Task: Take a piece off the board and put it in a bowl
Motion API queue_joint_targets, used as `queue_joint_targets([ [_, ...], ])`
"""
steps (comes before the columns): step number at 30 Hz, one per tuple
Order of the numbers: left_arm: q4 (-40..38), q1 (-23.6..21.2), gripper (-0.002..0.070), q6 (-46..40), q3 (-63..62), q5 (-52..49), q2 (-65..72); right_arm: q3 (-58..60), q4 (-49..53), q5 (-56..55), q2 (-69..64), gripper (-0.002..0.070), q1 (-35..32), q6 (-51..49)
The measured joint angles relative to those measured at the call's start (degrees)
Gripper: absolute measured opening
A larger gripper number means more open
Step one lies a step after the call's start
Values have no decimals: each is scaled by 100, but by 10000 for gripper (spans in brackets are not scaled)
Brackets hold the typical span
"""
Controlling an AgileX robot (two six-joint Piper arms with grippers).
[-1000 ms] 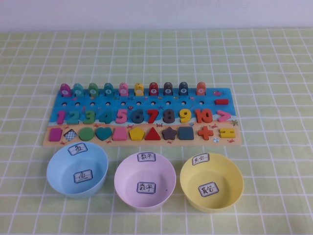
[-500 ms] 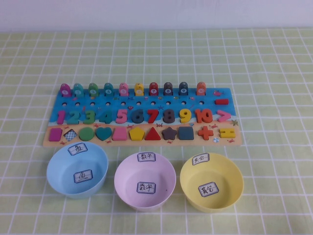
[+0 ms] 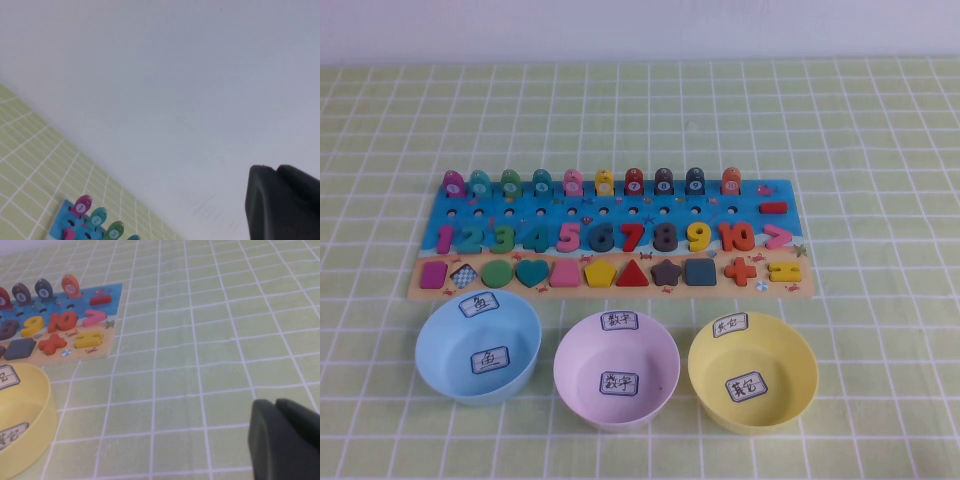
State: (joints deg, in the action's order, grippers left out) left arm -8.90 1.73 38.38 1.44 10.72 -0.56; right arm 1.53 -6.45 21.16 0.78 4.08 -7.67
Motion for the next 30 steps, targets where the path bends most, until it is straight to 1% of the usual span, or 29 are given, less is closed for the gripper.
queue_joint_targets([
  [7,-12,0,-5,28,0,0,0,0,0,0,0,-18,0,0],
  [11,250,0,-5,-212,0,-133,0,0,0,0,0,-18,0,0],
  [14,398,0,-5,-287,-210,-965,87,0,0,0,0,-18,0,0],
  [17,580,0,-5,-560,-789,-1880,435,0,0,0,0,-18,0,0],
  [21,704,0,-5,-1471,-1772,-3260,1178,0,0,0,0,-18,0,0],
  [23,715,0,-5,-2193,-2407,-4051,1681,0,0,0,0,-18,0,0],
  [26,739,0,-5,-3020,-3198,-4846,2329,0,0,0,0,-18,0,0],
  [30,751,0,-5,-3556,-4136,-5305,3132,0,0,0,0,-18,0,0],
])
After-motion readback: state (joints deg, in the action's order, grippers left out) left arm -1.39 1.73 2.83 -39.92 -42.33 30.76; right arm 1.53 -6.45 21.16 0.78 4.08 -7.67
